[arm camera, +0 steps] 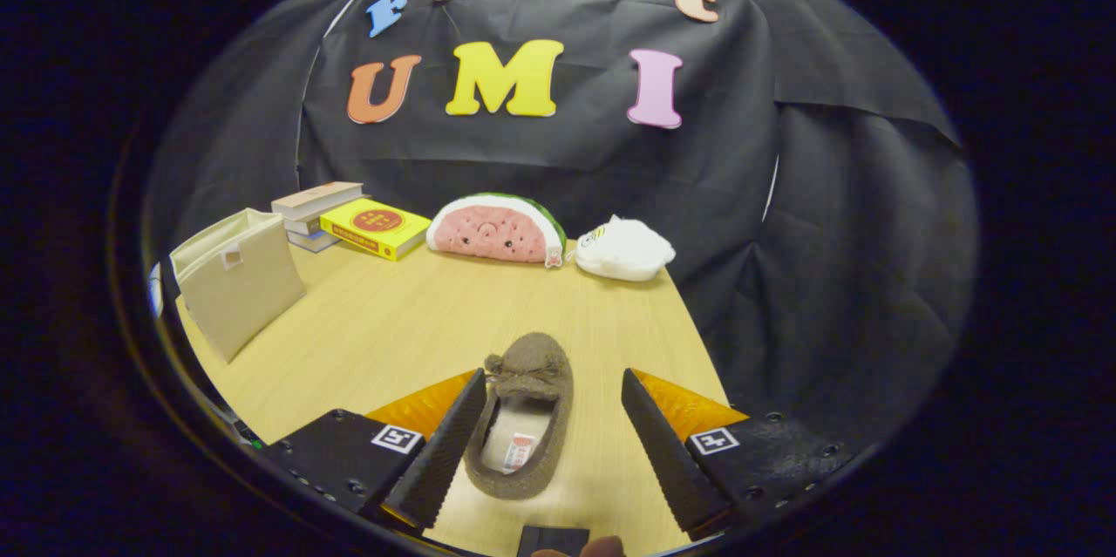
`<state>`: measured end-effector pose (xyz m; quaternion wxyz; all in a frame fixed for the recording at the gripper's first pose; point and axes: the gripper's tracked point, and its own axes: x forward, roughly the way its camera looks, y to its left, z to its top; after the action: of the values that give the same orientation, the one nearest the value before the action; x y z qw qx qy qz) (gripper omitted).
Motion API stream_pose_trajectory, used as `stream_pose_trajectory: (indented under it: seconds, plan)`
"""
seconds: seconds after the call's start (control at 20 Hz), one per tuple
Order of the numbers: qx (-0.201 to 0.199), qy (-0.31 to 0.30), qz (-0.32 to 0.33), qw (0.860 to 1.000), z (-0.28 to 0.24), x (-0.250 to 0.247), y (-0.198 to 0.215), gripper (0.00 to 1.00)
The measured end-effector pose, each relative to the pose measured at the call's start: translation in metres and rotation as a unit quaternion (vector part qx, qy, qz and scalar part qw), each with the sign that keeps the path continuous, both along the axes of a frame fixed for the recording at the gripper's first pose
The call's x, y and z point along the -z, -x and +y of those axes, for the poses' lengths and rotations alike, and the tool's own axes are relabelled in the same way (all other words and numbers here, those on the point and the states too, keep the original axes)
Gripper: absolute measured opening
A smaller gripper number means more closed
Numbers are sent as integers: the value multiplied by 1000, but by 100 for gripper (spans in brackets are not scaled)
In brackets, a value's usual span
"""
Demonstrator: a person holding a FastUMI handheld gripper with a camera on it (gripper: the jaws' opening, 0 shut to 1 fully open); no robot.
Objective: Open the storage box then place both shoes into the box .Put the left shoe in first, then the right shoe, with the right side of both shoes facing outward in a uniform manner.
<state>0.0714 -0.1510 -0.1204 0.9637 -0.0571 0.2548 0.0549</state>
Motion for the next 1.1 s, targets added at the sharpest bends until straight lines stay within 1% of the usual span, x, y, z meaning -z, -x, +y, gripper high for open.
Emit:
stream_pose_trajectory:
  seconds: [0.15, 0.3, 0.4, 0.5, 0.55, 0.65, 0.75, 0.8, 0.85, 0.9, 1.0, 1.1]
  plan:
    - [7, 5, 45, 999, -3, 30, -7, 95]
    - [4, 11, 88, 996, -3, 56, -13, 95]
    - [4, 1, 116, 993, 0, 71, -18, 96]
    - [5, -6, 132, 991, 2, 81, -22, 84]
    - [6, -11, 141, 990, 3, 87, -24, 74]
    - [5, -28, 159, 987, 9, 92, -23, 51]
    - [28, -19, 155, 987, -1, 89, -25, 28]
    - [26, -21, 163, 986, -1, 96, -27, 17]
    - [32, -32, 162, 986, -1, 93, -26, 5]
    - [38, -47, 167, 984, 3, 96, -28, 0]
    - [52, -84, 170, 980, 6, 93, -26, 0]
    - [56, -120, 176, 975, 12, 88, -23, 0]
